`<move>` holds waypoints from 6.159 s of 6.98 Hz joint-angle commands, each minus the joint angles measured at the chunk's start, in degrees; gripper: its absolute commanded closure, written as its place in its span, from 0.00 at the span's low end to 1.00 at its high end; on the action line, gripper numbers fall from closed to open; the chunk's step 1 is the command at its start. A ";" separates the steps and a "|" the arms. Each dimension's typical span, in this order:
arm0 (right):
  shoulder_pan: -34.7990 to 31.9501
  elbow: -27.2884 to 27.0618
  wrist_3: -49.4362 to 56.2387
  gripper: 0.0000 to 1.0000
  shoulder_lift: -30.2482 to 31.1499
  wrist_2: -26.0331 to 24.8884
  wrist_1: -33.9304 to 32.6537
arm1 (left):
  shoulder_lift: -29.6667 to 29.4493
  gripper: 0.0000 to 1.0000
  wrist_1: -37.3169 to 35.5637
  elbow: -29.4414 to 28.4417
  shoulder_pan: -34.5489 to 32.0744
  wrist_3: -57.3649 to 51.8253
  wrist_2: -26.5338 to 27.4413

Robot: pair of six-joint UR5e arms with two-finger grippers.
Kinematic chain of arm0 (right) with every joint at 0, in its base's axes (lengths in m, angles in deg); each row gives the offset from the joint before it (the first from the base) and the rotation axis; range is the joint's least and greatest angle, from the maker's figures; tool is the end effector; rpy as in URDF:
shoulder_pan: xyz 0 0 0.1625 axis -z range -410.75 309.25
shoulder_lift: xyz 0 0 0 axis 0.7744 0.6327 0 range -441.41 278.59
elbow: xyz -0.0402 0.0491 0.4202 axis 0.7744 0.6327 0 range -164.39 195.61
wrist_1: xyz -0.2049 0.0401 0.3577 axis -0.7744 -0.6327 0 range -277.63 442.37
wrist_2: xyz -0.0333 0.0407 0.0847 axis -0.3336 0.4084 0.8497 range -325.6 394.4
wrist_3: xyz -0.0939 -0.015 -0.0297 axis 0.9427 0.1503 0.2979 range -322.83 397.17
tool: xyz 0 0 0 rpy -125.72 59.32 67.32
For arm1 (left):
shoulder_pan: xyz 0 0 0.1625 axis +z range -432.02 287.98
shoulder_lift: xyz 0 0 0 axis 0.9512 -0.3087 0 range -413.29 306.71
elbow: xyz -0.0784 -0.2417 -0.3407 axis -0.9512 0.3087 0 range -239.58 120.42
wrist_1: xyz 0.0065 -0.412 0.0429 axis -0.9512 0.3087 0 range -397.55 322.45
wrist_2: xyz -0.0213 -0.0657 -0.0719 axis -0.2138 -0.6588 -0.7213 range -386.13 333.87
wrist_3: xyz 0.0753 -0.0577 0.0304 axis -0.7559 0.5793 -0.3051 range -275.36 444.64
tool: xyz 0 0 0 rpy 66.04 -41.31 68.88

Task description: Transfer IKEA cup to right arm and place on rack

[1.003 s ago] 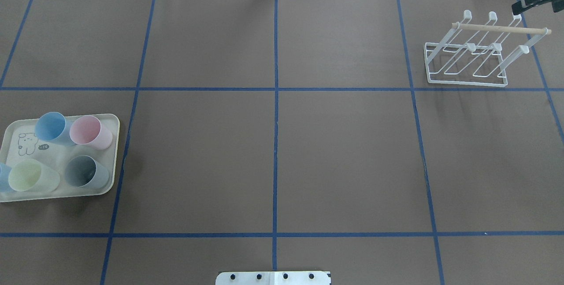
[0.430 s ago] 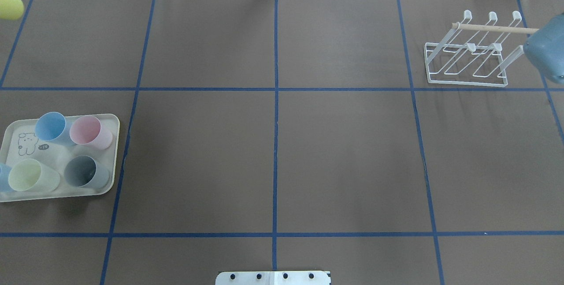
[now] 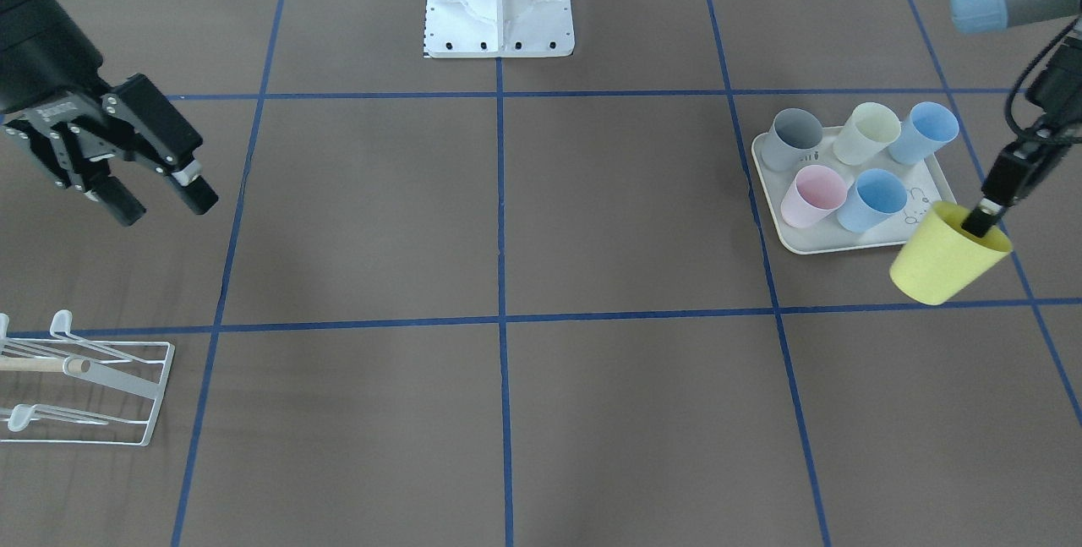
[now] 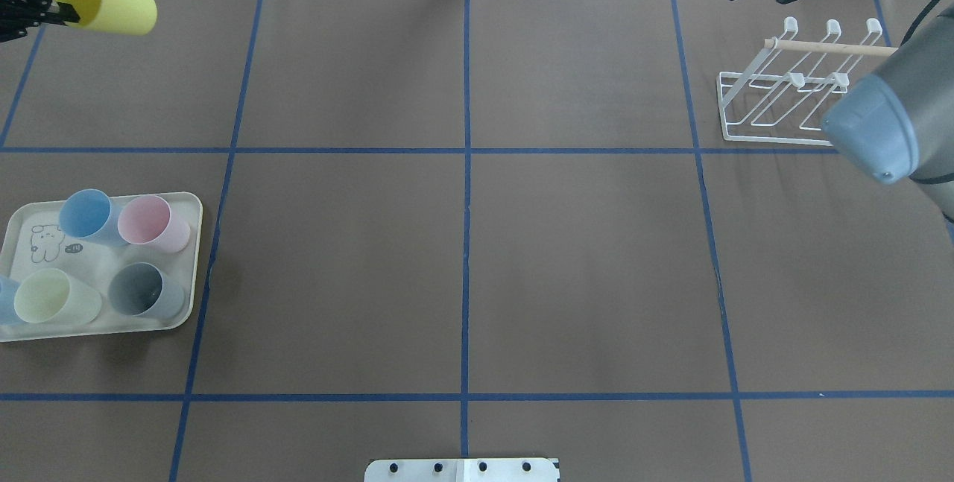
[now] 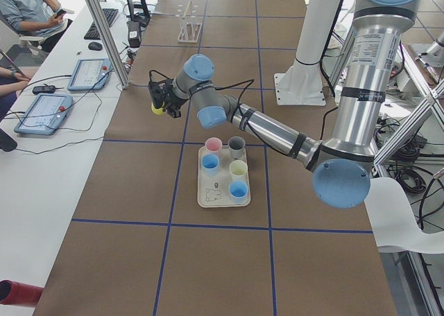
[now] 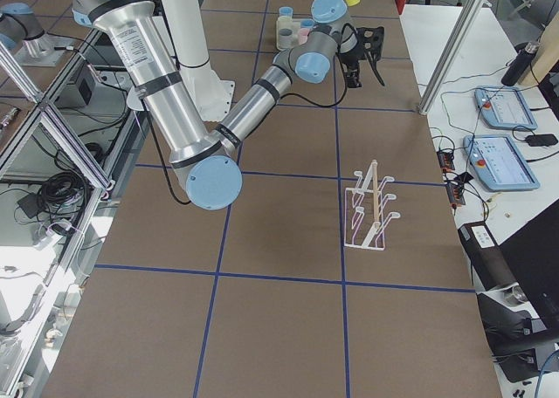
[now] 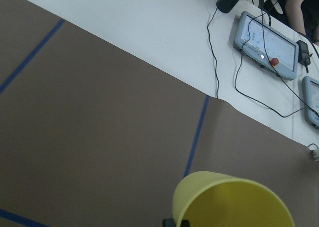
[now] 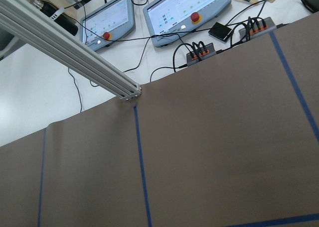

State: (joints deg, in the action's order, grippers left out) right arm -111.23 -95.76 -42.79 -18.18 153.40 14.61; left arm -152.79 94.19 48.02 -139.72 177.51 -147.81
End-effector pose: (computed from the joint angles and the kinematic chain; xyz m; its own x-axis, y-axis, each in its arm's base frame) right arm -0.2061 -0.5367 0.1853 0.2565 0.1433 0.9558 -0.4990 0.8666 0.0040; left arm 0.1277 -0.5252 0.3407 0.1068 -0.3724 -0.9219 0.6076 0.7584 -0.2360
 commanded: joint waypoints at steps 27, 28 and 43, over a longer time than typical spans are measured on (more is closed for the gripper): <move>25.59 5.28 -34.04 0.05 -8.56 -35.42 34.80 | -19.24 1.00 41.05 -4.15 39.39 68.67 46.88; 25.59 5.20 -37.00 0.62 -8.56 -35.42 34.80 | -19.24 1.00 41.05 -4.23 39.39 68.67 46.79; -4.81 3.97 8.43 1.00 19.07 -20.37 29.00 | -10.31 0.01 18.23 7.77 36.84 30.30 40.55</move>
State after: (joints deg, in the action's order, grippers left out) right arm -114.27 -90.52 -43.19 -5.11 134.12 44.45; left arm -166.91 116.57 51.62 -102.79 212.66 -106.70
